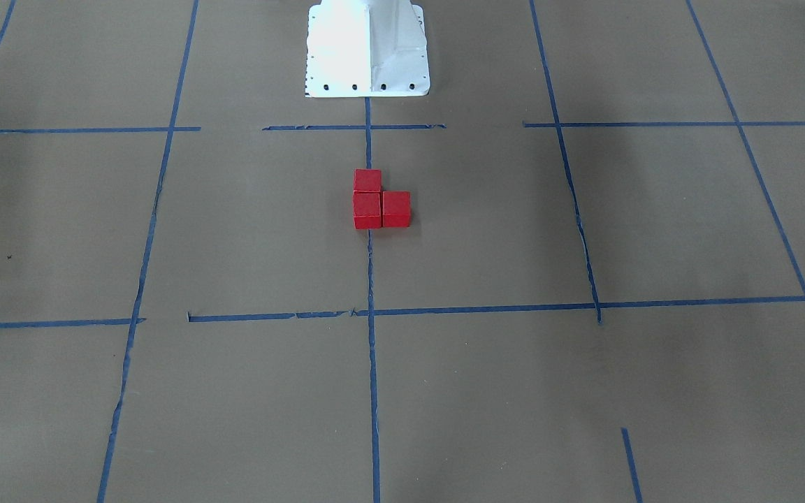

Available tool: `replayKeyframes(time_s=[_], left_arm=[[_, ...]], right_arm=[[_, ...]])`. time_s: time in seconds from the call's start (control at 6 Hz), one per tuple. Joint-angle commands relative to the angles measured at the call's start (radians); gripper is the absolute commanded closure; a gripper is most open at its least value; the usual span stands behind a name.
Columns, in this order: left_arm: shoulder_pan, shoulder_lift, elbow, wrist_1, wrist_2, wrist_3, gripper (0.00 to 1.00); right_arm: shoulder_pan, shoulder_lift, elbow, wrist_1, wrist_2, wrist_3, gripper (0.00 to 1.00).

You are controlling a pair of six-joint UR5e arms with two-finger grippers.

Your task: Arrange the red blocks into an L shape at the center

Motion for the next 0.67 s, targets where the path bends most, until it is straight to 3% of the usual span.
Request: replayKeyframes(time_s=[0.0, 0.5], left_arm=[[-0.027, 0.005, 0.016, 0.0, -0.055, 0.005, 0.0], [-0.027, 0.002, 0.027, 0.0, -0.055, -0.006, 0.0]], right_arm=[[0.001, -0.031, -0.018, -0.001, 0.001, 0.0, 0.0], [0.0, -0.057, -0.036, -0.001, 0.013, -0.001, 0.0]])
